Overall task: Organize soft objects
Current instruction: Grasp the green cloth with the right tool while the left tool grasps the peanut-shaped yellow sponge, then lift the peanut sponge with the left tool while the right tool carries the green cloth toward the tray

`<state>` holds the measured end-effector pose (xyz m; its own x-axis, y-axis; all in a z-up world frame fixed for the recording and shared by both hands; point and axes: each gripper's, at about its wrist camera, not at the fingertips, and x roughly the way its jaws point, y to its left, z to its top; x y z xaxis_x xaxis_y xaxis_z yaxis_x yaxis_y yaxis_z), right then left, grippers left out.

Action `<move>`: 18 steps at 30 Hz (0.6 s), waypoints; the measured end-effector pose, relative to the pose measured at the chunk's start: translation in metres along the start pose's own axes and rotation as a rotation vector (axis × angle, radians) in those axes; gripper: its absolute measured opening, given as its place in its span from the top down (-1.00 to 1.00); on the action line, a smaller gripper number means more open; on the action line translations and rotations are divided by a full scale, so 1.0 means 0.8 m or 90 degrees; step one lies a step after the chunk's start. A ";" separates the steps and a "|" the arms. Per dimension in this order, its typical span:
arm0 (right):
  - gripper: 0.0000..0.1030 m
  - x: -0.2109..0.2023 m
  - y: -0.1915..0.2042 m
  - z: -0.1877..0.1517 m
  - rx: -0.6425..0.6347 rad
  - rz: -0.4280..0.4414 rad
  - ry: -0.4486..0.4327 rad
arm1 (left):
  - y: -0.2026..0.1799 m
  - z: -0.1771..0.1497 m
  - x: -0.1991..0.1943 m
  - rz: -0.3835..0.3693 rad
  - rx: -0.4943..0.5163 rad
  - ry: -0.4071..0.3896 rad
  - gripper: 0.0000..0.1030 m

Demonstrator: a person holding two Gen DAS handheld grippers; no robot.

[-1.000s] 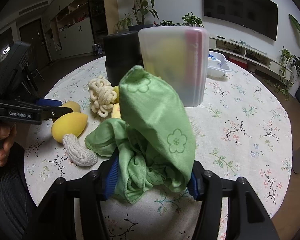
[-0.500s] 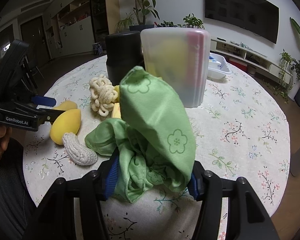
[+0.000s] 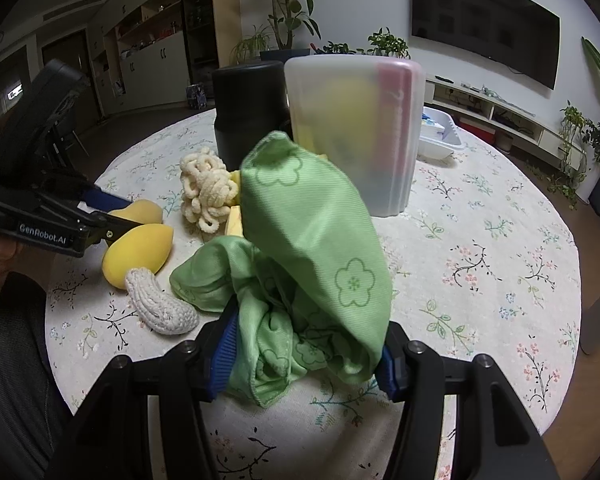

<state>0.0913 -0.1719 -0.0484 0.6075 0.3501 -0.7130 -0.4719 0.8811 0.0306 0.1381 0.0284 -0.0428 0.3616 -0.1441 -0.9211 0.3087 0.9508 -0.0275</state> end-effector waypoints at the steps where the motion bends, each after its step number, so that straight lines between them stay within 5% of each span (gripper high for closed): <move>1: -0.16 0.000 0.000 0.000 -0.001 0.000 0.000 | 0.001 -0.001 0.000 -0.004 -0.010 -0.002 0.37; 18: 0.01 -0.013 0.004 0.001 -0.002 -0.011 -0.017 | 0.019 -0.037 -0.033 0.004 -0.086 -0.071 0.44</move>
<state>0.0839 -0.1727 -0.0402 0.6324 0.3438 -0.6941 -0.4631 0.8862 0.0170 0.1076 0.0550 -0.0307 0.4616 -0.1601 -0.8725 0.1871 0.9790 -0.0806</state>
